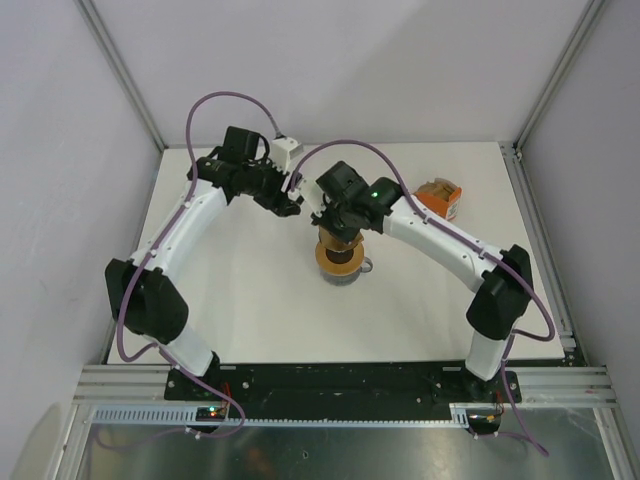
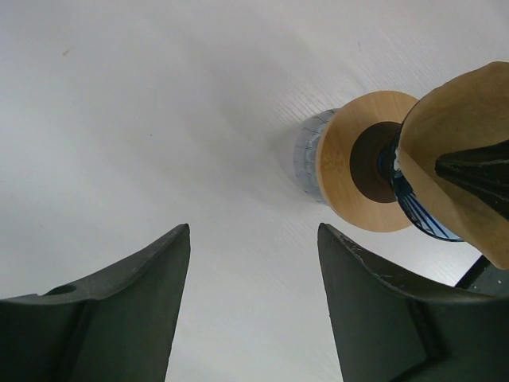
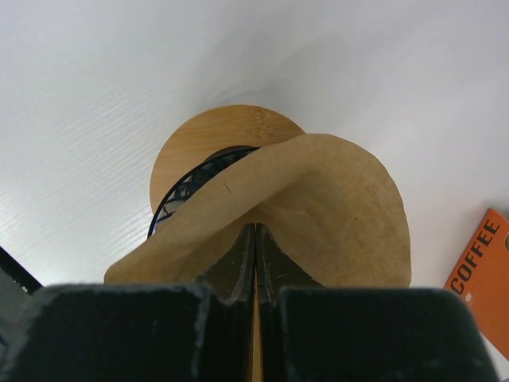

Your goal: Place the coffee filter in the dripper

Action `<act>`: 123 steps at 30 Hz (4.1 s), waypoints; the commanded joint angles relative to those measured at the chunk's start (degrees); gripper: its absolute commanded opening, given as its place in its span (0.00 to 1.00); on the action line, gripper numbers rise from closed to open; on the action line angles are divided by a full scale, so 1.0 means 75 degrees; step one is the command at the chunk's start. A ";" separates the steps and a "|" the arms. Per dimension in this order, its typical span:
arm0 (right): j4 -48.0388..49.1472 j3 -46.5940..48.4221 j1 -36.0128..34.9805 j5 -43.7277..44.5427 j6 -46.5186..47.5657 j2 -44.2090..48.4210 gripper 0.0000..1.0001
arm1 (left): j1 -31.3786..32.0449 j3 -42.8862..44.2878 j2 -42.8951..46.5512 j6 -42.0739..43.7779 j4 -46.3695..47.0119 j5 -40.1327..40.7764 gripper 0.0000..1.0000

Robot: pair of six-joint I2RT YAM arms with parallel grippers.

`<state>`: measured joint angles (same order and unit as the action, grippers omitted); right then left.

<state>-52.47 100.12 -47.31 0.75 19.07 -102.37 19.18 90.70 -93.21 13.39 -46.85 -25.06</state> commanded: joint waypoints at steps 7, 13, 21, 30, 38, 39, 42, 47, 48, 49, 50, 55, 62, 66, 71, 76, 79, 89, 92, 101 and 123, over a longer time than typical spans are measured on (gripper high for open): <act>0.0326 -0.0037 -0.0083 -0.0238 -0.0173 -0.0459 0.00 | 0.0033 -0.0056 0.0430 -0.0035 0.0240 -0.0191 0.70; 0.0539 -0.0349 -0.0058 -0.0346 -0.0219 -0.0489 0.00 | 0.0033 -0.0066 0.0424 -0.0023 0.0247 -0.0232 0.71; 0.0501 -0.0363 -0.0211 0.0021 -0.0255 -0.0800 0.00 | 0.0033 -0.0035 0.0393 -0.0029 0.0260 -0.0258 0.71; 0.0337 -0.0353 -0.0325 0.0548 -0.0238 -0.1045 0.00 | 0.0033 0.0008 0.0339 -0.0017 0.0259 -0.0284 0.71; 0.0236 0.0012 -0.0336 0.0447 -0.0122 -0.0973 0.00 | 0.0038 0.0013 0.0345 0.0000 0.0262 -0.0288 0.71; 0.0206 0.0087 -0.0336 0.0437 -0.0102 -0.0951 0.00 | 0.0036 0.0007 0.0346 0.0004 0.0266 -0.0284 0.71; 0.0145 0.0259 -0.0320 0.0393 -0.0026 -0.0835 0.00 | 0.0034 0.0011 0.0346 -0.0003 0.0270 -0.0314 0.71; 0.0118 0.0357 -0.0277 0.0374 0.0009 -0.0612 0.00 | 0.0034 -0.0005 0.0354 0.0002 0.0269 -0.0337 0.71; 0.0117 0.0360 -0.0272 0.0383 0.0005 -0.0577 0.00 | 0.0033 -0.0008 0.0350 0.0005 0.0264 -0.0344 0.71; 0.0117 0.0361 -0.0269 0.0399 0.0002 -0.0548 0.00 | 0.0033 -0.0009 0.0354 0.0006 0.0267 -0.0347 0.71; 0.0117 0.0362 -0.0268 0.0413 0.0001 -0.0516 0.00 | 0.0033 -0.0010 0.0344 0.0007 0.0263 -0.0349 0.71; 0.0134 0.0384 -0.0255 0.0459 0.0029 -0.0400 0.01 | 0.0033 -0.0001 0.0334 -0.0001 0.0268 -0.0367 0.71; 0.0154 0.0442 -0.0270 0.0531 -0.0001 -0.0288 0.01 | 0.0040 0.0001 0.0329 0.0005 0.0264 -0.0373 0.71; 0.0169 0.0444 -0.0297 0.0549 -0.0006 -0.0231 0.11 | 0.0033 0.0001 0.0334 0.0006 0.0262 -0.0389 0.71; 0.0211 0.0457 -0.0311 0.0549 -0.0014 -0.0161 0.19 | 0.0033 0.0001 0.0334 0.0002 0.0261 -0.0383 0.71; 0.0208 0.0482 -0.0312 0.0644 -0.0001 -0.0074 0.20 | 0.0033 0.0001 0.0333 0.0008 0.0271 -0.0379 0.71; 0.0200 0.0500 -0.0303 0.0680 0.0013 0.0021 0.22 | 0.0036 0.0001 0.0344 0.0020 0.0264 -0.0357 0.71; 0.0175 0.0549 -0.0301 0.0734 0.0023 0.0349 0.26 | 0.0033 0.0013 0.0363 0.0034 0.0263 -0.0343 0.71; 0.0222 0.0573 -0.0287 0.0711 0.0008 0.0530 0.29 | 0.0038 0.0032 0.0367 0.0046 0.0262 -0.0292 0.71; 0.1713 -0.0149 0.0535 0.0078 -0.0626 0.1865 0.70 | -0.0144 0.0052 0.0507 -0.0023 0.0503 -0.0141 0.71; 0.5763 -0.6168 0.6752 -0.1033 -0.3102 0.5300 0.99 | -0.2979 -0.5606 0.2636 -0.1719 0.8185 0.2049 0.85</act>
<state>-17.82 58.57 -0.34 -6.59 -1.15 -66.13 -0.01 55.31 -77.32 3.25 -2.42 -13.23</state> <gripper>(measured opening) 0.993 0.825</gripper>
